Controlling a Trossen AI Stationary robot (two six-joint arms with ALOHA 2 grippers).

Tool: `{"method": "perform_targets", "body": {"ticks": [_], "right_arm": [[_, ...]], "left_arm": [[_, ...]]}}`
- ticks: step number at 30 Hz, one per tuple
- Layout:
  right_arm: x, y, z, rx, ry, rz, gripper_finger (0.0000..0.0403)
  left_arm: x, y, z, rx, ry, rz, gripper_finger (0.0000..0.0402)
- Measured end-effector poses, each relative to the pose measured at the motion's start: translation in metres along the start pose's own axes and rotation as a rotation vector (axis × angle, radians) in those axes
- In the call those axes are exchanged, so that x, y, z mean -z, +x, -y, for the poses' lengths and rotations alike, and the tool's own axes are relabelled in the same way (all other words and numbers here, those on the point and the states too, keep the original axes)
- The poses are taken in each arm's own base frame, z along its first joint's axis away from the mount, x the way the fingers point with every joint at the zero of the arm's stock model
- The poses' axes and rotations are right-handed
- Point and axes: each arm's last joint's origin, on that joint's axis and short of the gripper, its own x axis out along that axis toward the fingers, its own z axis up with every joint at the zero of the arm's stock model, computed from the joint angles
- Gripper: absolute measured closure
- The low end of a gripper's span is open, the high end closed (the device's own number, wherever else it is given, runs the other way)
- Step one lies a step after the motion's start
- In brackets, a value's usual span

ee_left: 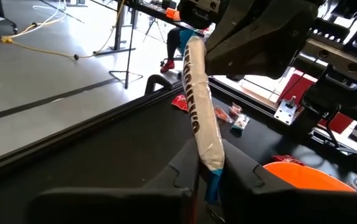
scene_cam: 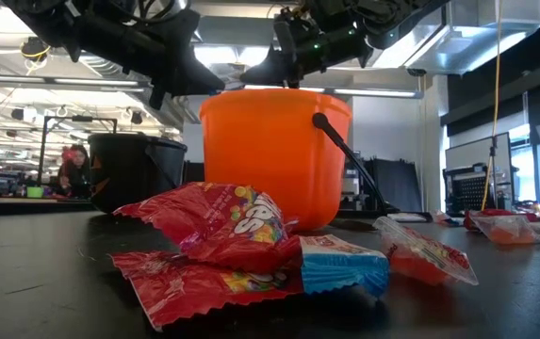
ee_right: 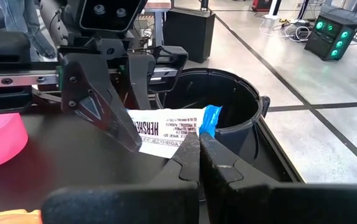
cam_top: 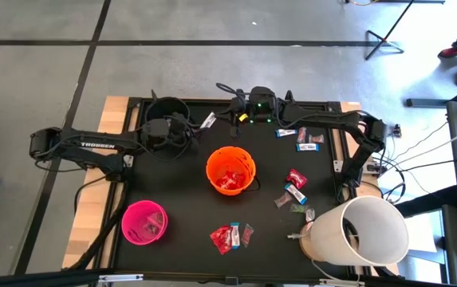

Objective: Sort candy
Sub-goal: Put the white chocolate into the black bucket

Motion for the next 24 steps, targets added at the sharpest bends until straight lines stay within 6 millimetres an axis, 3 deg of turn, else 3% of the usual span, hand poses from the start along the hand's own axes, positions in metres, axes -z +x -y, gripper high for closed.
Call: {"method": "perform_targets", "body": {"ticks": [8,19,24], "right_arm": [[0.002,0.000,0.000,-0.003,0.006,-0.029,0.0389],[-0.012,-0.025,0.000,0.152,-0.068,-0.088,0.0231],[-0.021,-0.038,-0.001,0.210,-0.074,-0.094,0.0190]], "left_arm": [[0.001,0.000,0.000,0.001,0.009,-0.005,0.0383],[0.001,-0.001,-0.001,-0.019,0.014,-0.010,0.0382],[-0.002,-0.005,-0.002,-0.046,0.031,0.005,0.0381]]}}
